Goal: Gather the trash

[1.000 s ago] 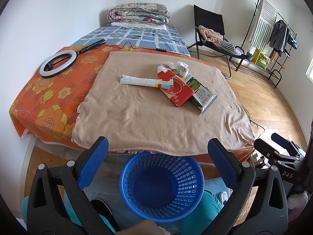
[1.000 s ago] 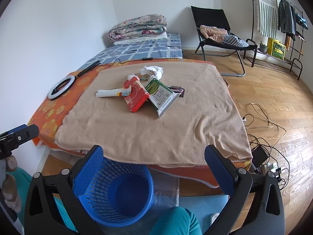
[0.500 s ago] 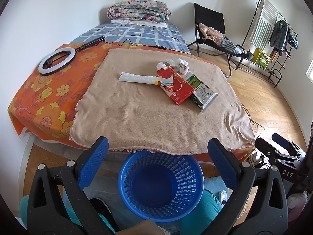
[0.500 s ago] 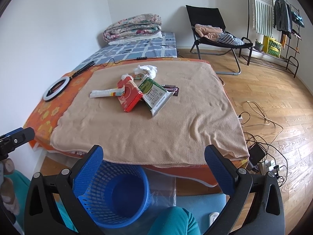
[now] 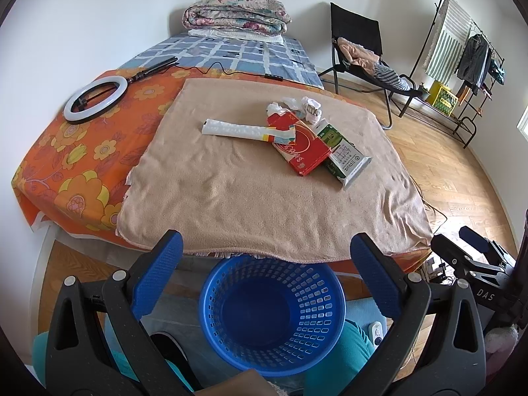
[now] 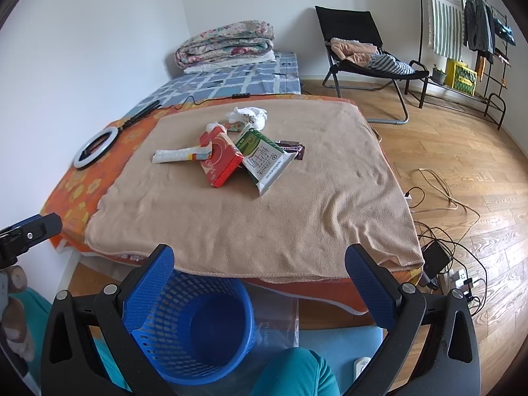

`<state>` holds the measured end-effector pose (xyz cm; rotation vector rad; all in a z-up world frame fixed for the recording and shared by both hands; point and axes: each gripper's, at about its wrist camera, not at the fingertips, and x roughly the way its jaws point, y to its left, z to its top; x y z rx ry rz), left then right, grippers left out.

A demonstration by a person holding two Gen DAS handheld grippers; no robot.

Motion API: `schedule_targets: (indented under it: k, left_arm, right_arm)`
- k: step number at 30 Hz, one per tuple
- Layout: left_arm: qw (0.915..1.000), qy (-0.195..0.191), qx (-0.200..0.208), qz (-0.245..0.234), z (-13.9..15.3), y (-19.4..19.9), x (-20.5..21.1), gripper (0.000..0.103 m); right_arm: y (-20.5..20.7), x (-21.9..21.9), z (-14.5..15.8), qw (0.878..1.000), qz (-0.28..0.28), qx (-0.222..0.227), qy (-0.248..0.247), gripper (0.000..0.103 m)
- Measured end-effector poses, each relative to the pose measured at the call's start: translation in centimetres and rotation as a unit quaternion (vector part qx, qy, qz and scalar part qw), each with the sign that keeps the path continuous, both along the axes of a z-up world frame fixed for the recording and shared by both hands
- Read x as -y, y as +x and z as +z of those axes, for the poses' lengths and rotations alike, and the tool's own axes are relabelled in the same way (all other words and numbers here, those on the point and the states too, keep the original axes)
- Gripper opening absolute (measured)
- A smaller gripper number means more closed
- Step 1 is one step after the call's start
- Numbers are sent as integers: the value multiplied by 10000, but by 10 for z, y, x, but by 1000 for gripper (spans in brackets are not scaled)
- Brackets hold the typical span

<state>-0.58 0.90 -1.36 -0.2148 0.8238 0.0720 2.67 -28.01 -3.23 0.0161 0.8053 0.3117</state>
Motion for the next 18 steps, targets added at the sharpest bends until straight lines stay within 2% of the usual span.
schedule_targets:
  k: [12, 18]
  left_arm:
    - [10000, 2, -81, 15, -11, -7, 4, 103]
    - [9999, 34, -95, 104, -20, 1, 3, 103]
  right_arm:
    - [7, 0, -4, 10000, -20, -31, -21, 102]
    - [12, 2, -8, 10000, -77, 25, -38, 102]
